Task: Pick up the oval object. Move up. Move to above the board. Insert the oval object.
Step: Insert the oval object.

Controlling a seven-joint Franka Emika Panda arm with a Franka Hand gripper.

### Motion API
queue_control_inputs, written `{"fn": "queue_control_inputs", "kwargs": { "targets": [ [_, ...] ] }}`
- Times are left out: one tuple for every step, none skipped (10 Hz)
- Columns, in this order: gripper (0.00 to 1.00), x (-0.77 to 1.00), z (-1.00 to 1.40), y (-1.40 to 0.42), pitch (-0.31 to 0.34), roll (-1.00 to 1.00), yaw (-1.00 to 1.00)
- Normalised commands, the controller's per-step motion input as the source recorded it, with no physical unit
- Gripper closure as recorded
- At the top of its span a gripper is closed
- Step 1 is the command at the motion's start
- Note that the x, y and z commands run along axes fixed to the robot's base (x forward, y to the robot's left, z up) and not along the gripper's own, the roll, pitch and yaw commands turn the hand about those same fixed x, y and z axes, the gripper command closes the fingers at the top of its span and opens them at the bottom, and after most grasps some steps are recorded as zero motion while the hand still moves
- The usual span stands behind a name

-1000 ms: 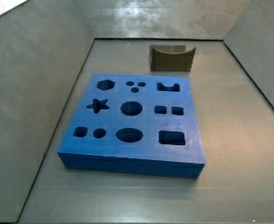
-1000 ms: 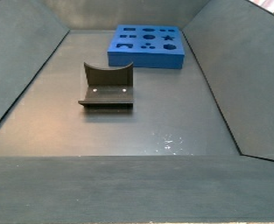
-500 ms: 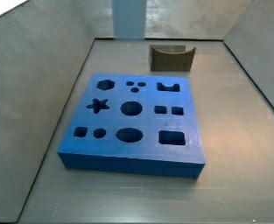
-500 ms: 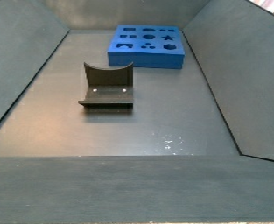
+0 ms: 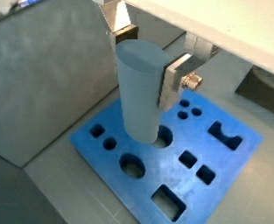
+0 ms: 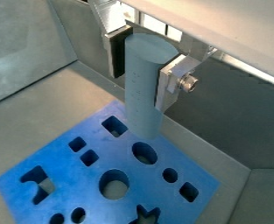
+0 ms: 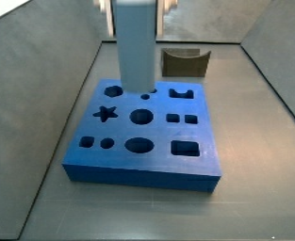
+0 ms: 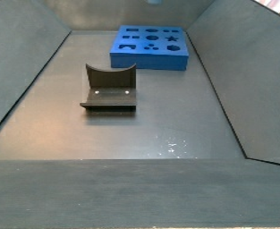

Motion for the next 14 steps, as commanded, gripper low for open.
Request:
{"fn": "queue_control_inputs", "kwargs": {
  "targets": [
    [1.0, 0.0, -0.71, -0.03, -0.197, 0.17, 0.51],
    [1.0, 0.02, -0.71, -0.07, -0.191, 0.17, 0.47],
    [1.0, 0.03, -0.74, -0.17, -0.199, 0.13, 0.36],
    [1.0, 0.0, -0.51, -0.21, -0.269, 0.03, 0.22],
    [1.0, 0.0, -0.21, -0.13, -0.199, 0.0, 0.03],
    [1.0, 0.0, -0.04, -0.01, -0.089, -0.01, 0.0],
    [1.0, 0.02, -0.26, 0.0, -0.026, 0.03, 0.01],
    [1.0, 0.0, -0.64, 0.01, -0.081, 0.19, 0.07],
    [1.0, 0.0, -0.73, 0.0, -0.123, 0.19, 0.08],
    [1.0, 0.0, -0.68, 0.0, -0.13, 0.13, 0.05],
    [1.0, -0.06, -0.64, 0.0, -0.139, 0.1, 0.01],
    [1.0, -0.11, -0.43, 0.0, -0.12, 0.03, 0.0],
    [1.0, 0.0, 0.0, 0.0, -0.019, -0.01, 0.0],
    [1.0, 0.0, -0.04, -0.04, -0.014, 0.0, 0.0]
  ]
}}
